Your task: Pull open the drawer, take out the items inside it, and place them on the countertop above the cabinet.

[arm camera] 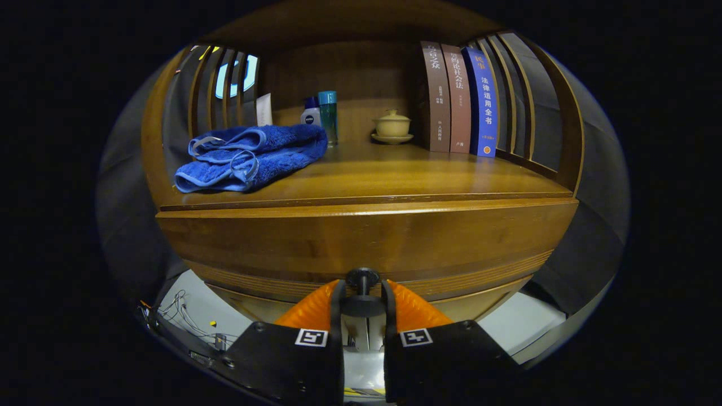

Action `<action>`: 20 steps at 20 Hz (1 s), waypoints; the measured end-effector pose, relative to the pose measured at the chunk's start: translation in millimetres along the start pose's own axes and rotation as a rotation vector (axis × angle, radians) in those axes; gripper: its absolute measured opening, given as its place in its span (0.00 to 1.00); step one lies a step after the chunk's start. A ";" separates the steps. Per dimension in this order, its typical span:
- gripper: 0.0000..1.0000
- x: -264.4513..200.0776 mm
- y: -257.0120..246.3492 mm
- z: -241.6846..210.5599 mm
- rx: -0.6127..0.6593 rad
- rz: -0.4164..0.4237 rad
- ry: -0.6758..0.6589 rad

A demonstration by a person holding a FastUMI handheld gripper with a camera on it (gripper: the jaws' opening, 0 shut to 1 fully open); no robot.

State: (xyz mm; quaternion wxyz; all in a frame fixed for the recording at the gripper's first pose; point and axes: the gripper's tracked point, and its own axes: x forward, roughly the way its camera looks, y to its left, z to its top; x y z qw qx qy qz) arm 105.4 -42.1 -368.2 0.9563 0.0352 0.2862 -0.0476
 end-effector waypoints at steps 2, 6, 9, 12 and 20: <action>0.32 -2.1 0.5 0.2 0.007 0.002 0.006; 0.32 -11.1 0.5 -5.5 0.028 -0.001 0.027; 0.32 -27.9 0.1 -14.8 0.023 0.000 0.052; 0.32 -50.9 -0.6 -27.4 0.056 0.003 0.107; 0.32 -115.3 -3.6 -63.7 0.080 -0.017 0.279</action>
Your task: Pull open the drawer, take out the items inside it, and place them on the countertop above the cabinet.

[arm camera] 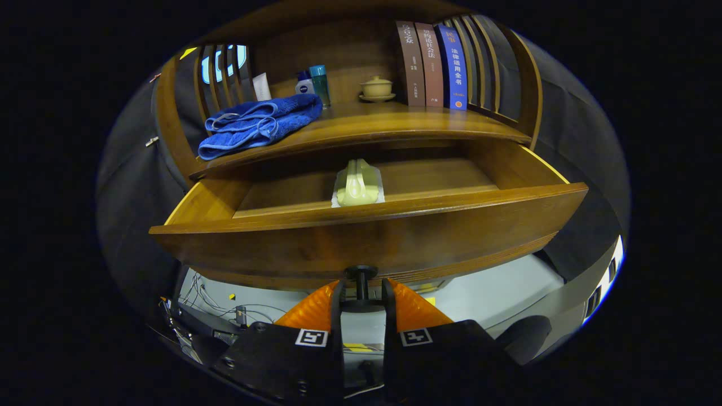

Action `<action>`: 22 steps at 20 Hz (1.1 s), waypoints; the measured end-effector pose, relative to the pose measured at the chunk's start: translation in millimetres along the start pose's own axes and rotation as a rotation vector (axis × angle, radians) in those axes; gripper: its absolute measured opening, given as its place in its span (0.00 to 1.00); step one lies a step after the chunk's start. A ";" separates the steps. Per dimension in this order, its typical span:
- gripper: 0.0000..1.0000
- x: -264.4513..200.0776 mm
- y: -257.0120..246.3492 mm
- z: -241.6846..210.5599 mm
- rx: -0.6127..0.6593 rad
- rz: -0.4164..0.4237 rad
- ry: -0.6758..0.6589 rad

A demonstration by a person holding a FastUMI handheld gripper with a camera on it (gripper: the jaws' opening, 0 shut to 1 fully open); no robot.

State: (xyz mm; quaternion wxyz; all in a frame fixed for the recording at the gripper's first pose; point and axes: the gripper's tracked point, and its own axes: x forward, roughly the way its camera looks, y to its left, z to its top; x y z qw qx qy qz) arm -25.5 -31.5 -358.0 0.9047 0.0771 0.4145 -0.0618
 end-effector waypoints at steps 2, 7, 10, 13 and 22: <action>0.32 -10.0 -1.2 -10.3 0.002 -0.007 0.026; 0.32 -28.8 -3.1 -30.0 0.003 -0.019 0.090; 0.32 -35.5 -4.5 -40.8 -0.006 -0.024 0.123; 0.32 -35.8 -4.6 -47.9 0.001 -0.027 0.139; 0.74 -64.9 -21.6 -21.7 0.003 -0.097 0.012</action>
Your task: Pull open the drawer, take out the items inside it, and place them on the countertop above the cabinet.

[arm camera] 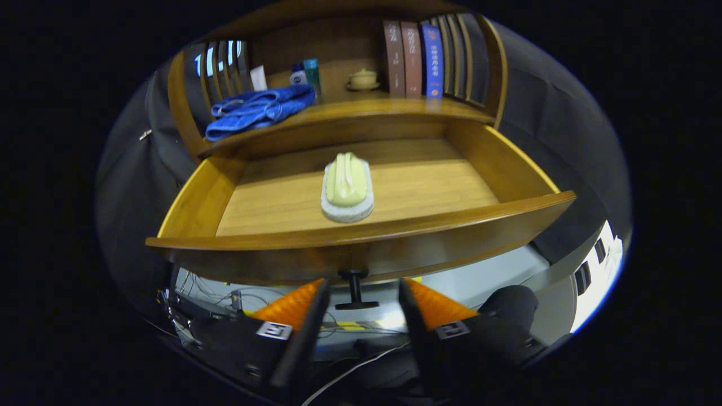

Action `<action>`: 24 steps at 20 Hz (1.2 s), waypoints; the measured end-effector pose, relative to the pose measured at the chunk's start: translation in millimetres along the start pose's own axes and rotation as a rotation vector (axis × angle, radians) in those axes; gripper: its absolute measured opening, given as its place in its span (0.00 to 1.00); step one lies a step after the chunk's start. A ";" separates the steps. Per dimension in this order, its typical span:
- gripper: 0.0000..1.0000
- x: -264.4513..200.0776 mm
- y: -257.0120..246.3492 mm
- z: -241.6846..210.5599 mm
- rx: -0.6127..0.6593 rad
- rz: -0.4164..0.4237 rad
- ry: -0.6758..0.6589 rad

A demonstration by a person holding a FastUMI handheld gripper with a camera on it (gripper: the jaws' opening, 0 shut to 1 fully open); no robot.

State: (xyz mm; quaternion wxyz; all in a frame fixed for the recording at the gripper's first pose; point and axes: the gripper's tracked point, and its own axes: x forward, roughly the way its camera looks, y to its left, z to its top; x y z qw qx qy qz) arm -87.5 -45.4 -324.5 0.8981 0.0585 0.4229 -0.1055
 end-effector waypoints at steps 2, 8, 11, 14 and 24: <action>0.99 -14.1 -10.1 9.1 0.007 -0.022 -0.038; 0.99 -48.5 -1.8 69.6 0.062 0.041 -0.152; 0.99 -36.7 21.1 111.6 0.032 0.110 -0.162; 0.99 2.8 38.1 139.6 0.014 0.137 -0.117; 0.93 131.0 51.8 131.4 -0.016 0.088 0.274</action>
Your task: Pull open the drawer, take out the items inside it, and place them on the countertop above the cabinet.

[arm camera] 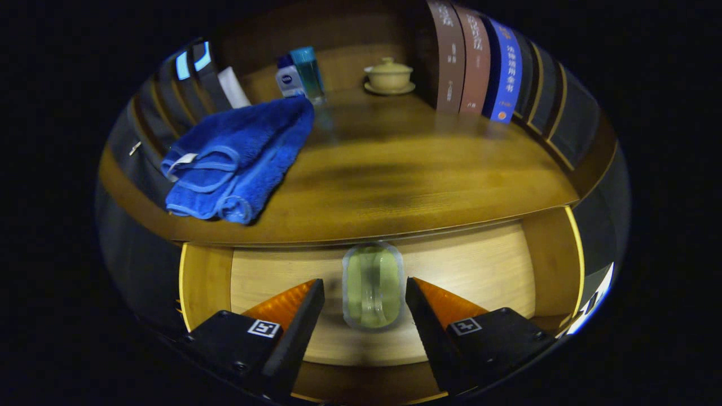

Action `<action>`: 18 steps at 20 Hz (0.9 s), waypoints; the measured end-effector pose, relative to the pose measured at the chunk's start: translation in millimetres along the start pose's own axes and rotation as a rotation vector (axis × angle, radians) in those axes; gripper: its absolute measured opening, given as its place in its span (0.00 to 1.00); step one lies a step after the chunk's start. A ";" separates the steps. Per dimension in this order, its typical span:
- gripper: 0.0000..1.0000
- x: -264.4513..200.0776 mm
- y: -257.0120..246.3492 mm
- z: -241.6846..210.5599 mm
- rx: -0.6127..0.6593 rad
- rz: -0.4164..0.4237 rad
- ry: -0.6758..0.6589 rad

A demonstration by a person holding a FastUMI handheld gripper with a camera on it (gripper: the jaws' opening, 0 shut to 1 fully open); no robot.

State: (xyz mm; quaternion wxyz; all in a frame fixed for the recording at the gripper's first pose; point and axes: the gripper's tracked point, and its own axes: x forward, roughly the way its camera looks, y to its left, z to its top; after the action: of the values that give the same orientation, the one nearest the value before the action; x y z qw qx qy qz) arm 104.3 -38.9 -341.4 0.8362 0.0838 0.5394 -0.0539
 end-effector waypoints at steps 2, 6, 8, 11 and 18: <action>0.91 10.8 -8.3 -1.2 -0.030 -0.031 0.048; 0.64 26.9 -11.0 -6.1 -0.056 -0.031 0.119; 0.57 32.2 -9.7 -10.4 -0.074 -0.031 0.148; 0.36 35.2 -7.4 -6.5 -0.071 -0.023 0.124; 0.26 16.4 -1.6 -2.3 -0.098 0.005 0.065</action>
State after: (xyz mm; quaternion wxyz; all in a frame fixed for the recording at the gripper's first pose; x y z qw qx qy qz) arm 108.7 -40.0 -357.3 0.8215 0.0457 0.5679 -0.0226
